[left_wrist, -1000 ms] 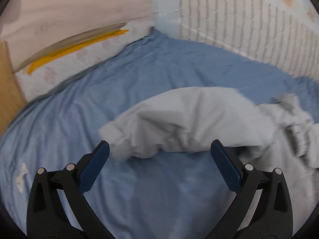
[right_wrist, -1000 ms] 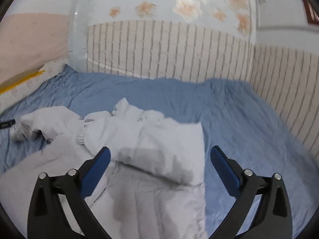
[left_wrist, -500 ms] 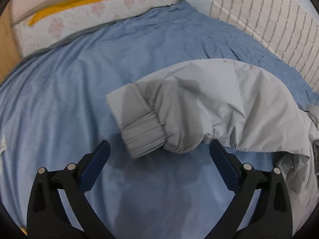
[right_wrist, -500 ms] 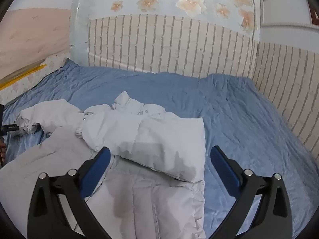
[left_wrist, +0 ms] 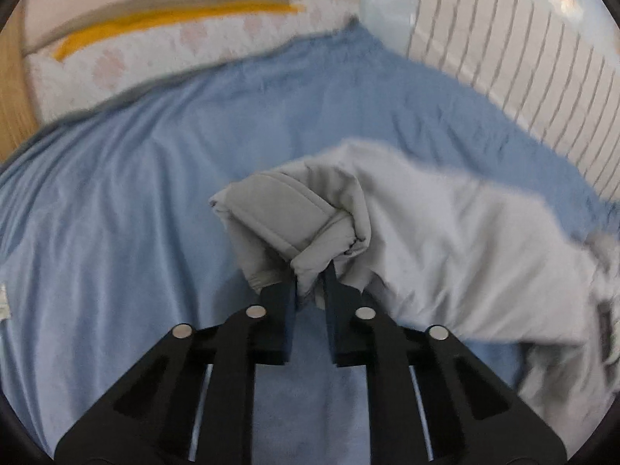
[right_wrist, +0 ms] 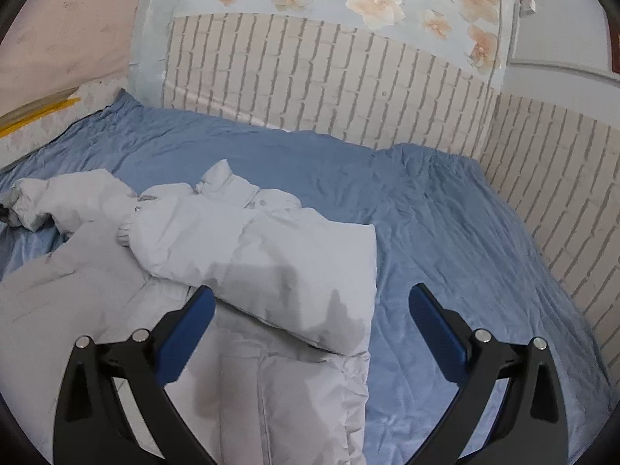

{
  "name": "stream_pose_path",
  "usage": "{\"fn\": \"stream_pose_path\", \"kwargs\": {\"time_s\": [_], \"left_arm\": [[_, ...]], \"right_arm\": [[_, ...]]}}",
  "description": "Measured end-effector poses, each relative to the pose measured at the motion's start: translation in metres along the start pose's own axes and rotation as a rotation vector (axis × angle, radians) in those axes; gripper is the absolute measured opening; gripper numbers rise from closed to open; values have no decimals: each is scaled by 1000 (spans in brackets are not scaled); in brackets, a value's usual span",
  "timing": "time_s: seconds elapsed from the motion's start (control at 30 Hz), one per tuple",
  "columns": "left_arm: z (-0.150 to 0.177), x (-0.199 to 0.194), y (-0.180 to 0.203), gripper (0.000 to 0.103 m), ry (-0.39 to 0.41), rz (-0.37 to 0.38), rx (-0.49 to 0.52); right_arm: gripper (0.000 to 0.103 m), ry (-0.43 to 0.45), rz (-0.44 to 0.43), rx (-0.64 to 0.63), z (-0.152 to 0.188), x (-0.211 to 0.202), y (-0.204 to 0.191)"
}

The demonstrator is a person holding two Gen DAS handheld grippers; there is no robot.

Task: Fold large clothes
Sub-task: 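Lift the cuff with the left gripper, fold it across the body, release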

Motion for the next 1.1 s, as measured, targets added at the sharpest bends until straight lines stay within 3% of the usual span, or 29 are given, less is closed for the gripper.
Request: {"fn": "stream_pose_path", "kwargs": {"time_s": [0.13,0.33,0.53,0.67,0.8,0.9,0.97,1.0,1.03,1.07,1.1], "left_arm": [[-23,-48,13,6,119,30,35],[-39,-129,63,4,250,148,130],[-26,-228,171,4,348,302,390],[-17,-269,261,4,376,416,519],[7,-290,351,4,347,526,634],[37,-296,407,5,281,605,707],[56,-293,435,11,224,674,735],[66,-291,449,28,208,712,733],[74,-294,456,74,205,724,728],[81,-300,455,95,219,721,721],[88,-309,453,99,256,716,709]], "right_arm": [[100,13,-8,40,-6,-6,11],[100,38,-22,110,-15,-14,29],[100,56,-18,194,-22,-18,54],[100,71,-5,270,-26,-23,79],[100,58,9,367,-23,-26,109],[100,21,-1,467,-15,-19,133],[100,2,17,499,-9,-13,145],[100,14,36,500,-7,-14,148],[100,37,57,496,-8,-17,152],[100,48,58,495,-8,-20,155],[100,59,50,500,-9,-23,157]]}}
Point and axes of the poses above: each gripper's, at about its wrist camera, not at the fingertips, and x roughly the way its jaws point, y to its right, z to its underside, the point moved 1 cm from there along x, roughly the way its jaws point, and after that the axes turned 6 degrees about x, right-handed, at the moved point
